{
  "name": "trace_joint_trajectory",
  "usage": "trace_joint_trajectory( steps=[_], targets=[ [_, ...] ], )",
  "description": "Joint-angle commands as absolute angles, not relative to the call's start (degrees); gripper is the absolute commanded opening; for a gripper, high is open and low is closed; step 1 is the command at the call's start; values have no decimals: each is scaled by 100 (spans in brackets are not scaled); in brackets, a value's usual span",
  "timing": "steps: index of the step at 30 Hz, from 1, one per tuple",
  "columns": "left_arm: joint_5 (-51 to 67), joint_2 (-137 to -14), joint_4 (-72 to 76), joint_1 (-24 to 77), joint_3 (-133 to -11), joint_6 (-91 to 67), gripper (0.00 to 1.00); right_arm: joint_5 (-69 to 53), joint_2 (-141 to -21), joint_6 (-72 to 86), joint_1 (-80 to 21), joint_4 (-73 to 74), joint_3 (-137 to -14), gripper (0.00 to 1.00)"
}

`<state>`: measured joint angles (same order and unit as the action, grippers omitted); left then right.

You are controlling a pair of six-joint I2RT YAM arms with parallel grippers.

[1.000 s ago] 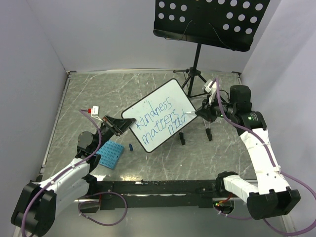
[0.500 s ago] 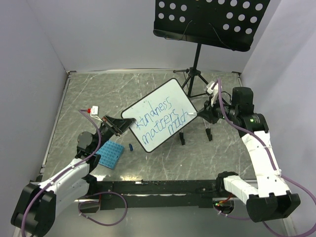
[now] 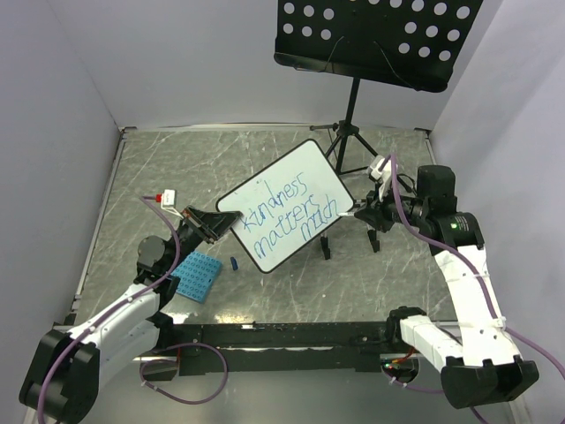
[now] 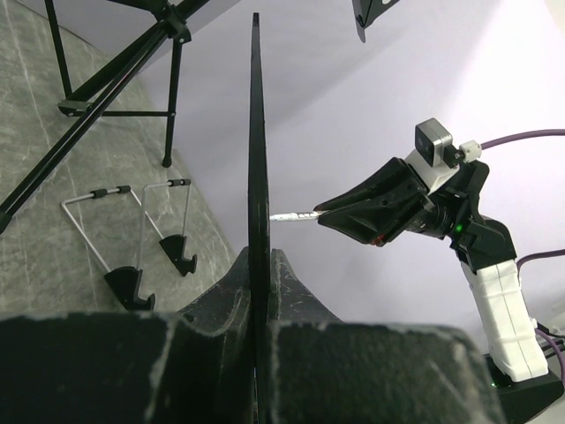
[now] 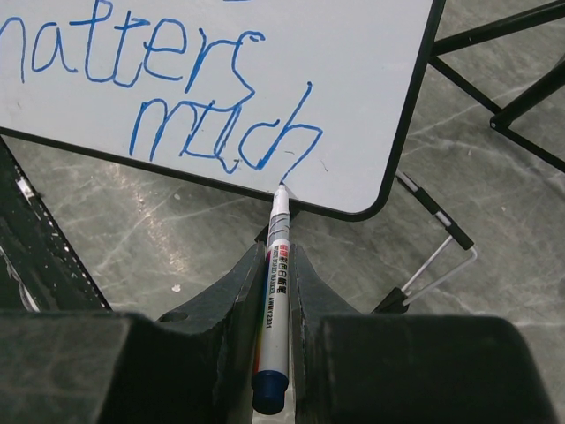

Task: Write a sentence on the whiteboard
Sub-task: Write a sentence on the whiteboard, then put down the whiteboard on the whiteboard stand.

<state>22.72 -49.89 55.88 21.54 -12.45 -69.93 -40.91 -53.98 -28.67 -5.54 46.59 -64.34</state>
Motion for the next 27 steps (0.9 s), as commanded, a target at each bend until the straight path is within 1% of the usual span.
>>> trace_joint_trajectory(
  steps=[1,9,16,27],
  targets=[
    [2259,-4685,6373,2127,-1468,-7198,1,-4052,-5317,-2953,-466,4720,-6521,0],
    [2276,-4632,6284,2127,-1494,-7154,1,-4051,-5432,-2918,-387,4685,-6854,0],
    [2285,-4650,6223,2127,-1406,-7102,1,-4754,-5291,-2427,-343,4413,-7365,0],
    [2443,-4535,5836,2127,-1468,-6768,1,-4895,-4904,-2241,-237,4060,-6987,0]
  ],
)
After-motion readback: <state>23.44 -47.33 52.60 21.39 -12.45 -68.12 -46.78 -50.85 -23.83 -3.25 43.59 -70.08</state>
